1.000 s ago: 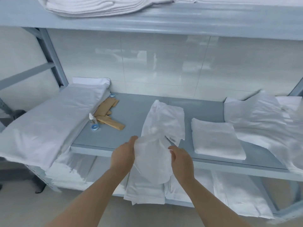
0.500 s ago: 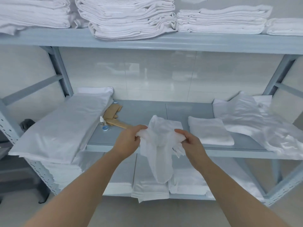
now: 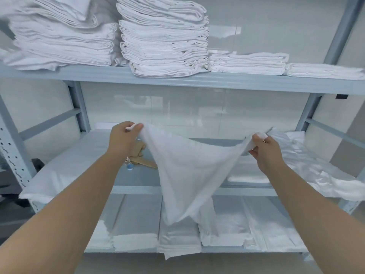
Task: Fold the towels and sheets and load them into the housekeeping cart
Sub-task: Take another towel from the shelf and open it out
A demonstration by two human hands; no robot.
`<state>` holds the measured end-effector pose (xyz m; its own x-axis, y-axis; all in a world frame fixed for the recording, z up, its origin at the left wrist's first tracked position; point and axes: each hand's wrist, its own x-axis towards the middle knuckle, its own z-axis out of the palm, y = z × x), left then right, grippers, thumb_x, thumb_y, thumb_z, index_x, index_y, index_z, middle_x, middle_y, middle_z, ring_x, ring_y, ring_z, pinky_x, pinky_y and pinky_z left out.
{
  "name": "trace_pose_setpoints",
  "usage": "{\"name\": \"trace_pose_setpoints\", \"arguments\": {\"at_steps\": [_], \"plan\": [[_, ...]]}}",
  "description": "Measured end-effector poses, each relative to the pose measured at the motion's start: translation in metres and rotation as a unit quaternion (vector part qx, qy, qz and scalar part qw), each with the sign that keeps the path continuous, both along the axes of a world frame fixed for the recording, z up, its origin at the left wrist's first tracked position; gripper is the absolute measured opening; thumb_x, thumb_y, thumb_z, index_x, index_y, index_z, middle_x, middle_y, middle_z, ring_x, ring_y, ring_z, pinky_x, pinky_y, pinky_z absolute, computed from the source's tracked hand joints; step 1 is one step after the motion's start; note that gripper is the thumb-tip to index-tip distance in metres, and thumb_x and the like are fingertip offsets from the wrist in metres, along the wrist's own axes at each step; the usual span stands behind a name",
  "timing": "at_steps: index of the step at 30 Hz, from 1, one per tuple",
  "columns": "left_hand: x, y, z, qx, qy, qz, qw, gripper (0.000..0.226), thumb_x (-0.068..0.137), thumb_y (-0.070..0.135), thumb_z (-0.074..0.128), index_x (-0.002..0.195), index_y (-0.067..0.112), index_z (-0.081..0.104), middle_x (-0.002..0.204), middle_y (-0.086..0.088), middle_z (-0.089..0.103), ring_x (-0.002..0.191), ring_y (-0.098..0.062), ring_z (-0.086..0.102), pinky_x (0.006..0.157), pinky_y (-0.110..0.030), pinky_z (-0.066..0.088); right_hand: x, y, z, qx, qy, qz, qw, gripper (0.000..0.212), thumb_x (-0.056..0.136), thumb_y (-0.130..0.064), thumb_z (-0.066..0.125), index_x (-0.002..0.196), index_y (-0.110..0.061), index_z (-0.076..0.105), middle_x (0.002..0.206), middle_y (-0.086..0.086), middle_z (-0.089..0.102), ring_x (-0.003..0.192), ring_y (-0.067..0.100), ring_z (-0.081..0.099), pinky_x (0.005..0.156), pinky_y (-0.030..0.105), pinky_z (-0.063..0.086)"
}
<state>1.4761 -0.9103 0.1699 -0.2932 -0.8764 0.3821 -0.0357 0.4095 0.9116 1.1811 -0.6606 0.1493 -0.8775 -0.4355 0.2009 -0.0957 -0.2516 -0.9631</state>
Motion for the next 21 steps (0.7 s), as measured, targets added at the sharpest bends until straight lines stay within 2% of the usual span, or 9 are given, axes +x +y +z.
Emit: {"name": "trace_pose_setpoints", "arguments": {"at_steps": [2,4,6,9,11,13,15,17,21], "plan": [[0.005,-0.008,0.004,0.028,0.011,-0.007,1.000,0.032,0.091,0.026,0.062,0.079,-0.002,0.056,0.069,-0.008,0.050,0.063,-0.018,0.046,0.063,-0.032,0.041,-0.018,0.009,0.005,0.046,0.000,-0.043,0.998,0.014,0.095,-0.015,0.055,0.094,-0.003,0.061,0.094,0.012,0.059,0.089,0.024,0.056,0.083,0.041,0.052],[0.006,-0.011,0.006,0.059,0.043,-0.009,0.997,0.034,0.090,0.024,0.063,0.088,-0.009,0.055,0.083,-0.013,0.051,0.079,-0.021,0.048,0.076,-0.039,0.045,-0.029,0.017,0.008,0.109,0.037,-0.098,0.988,0.027,0.093,-0.021,0.056,0.071,-0.007,0.051,0.074,0.009,0.045,0.072,0.022,0.043,0.070,0.037,0.043],[0.003,-0.011,0.007,0.075,0.046,0.003,0.996,0.035,0.088,0.025,0.066,0.084,-0.007,0.055,0.082,-0.010,0.049,0.077,-0.020,0.046,0.073,-0.037,0.041,-0.034,0.025,0.014,0.136,0.059,-0.121,0.981,0.042,0.092,-0.024,0.057,0.058,-0.015,0.033,0.062,0.004,0.029,0.061,0.020,0.028,0.063,0.034,0.029],[-0.006,-0.006,0.005,0.080,0.033,0.012,0.996,0.041,0.085,0.026,0.070,0.062,0.009,0.042,0.066,-0.008,0.039,0.062,-0.019,0.038,0.059,-0.031,0.033,-0.045,0.037,0.019,0.133,0.040,-0.126,0.982,0.044,0.093,-0.026,0.056,0.057,-0.017,0.032,0.061,0.000,0.026,0.057,0.019,0.025,0.055,0.029,0.023],[-0.012,-0.001,0.002,0.093,0.026,0.013,0.995,0.040,0.084,0.025,0.073,0.058,0.015,0.043,0.064,-0.005,0.044,0.062,-0.021,0.041,0.058,-0.030,0.036,-0.051,0.046,0.019,0.121,0.006,-0.127,0.984,0.038,0.094,-0.027,0.056,0.065,-0.006,0.045,0.066,0.003,0.032,0.062,0.019,0.030,0.056,0.029,0.024],[-0.019,0.002,-0.005,0.112,0.020,0.010,0.993,0.025,0.084,0.026,0.073,0.068,0.012,0.059,0.076,-0.008,0.057,0.070,-0.022,0.051,0.067,-0.033,0.047,-0.057,0.054,0.012,0.110,-0.030,-0.134,0.984,0.037,0.095,-0.027,0.056,0.093,0.009,0.056,0.073,0.008,0.042,0.069,0.021,0.037,0.060,0.030,0.031],[-0.027,0.002,-0.016,0.136,0.019,0.004,0.990,0.024,0.085,0.028,0.072,0.078,0.008,0.061,0.082,-0.009,0.056,0.074,-0.022,0.051,0.065,-0.031,0.047,-0.062,0.060,0.003,0.087,-0.075,-0.131,0.985,0.035,0.096,-0.026,0.056,0.109,0.007,0.057,0.094,0.016,0.060,0.081,0.024,0.048,0.076,0.039,0.047],[-0.038,0.003,-0.025,0.190,0.034,0.011,0.981,0.026,0.087,0.031,0.070,0.083,0.007,0.063,0.082,-0.010,0.057,0.072,-0.025,0.053,0.061,-0.028,0.047,-0.061,0.063,-0.004,0.067,-0.133,-0.122,0.981,0.022,0.095,-0.021,0.058,0.110,-0.004,0.059,0.126,0.019,0.058,0.108,0.029,0.056,0.100,0.052,0.044],[-0.062,0.016,-0.038,0.353,0.142,-0.030,0.925,0.023,0.092,0.016,0.064,0.112,0.005,0.060,0.107,-0.012,0.061,0.090,-0.026,0.061,0.087,-0.042,0.052,-0.053,0.056,-0.016,0.017,-0.236,-0.105,0.966,0.031,0.093,-0.010,0.060,0.123,-0.003,0.055,0.129,0.015,0.057,0.116,0.032,0.056,0.099,0.046,0.047]]}}
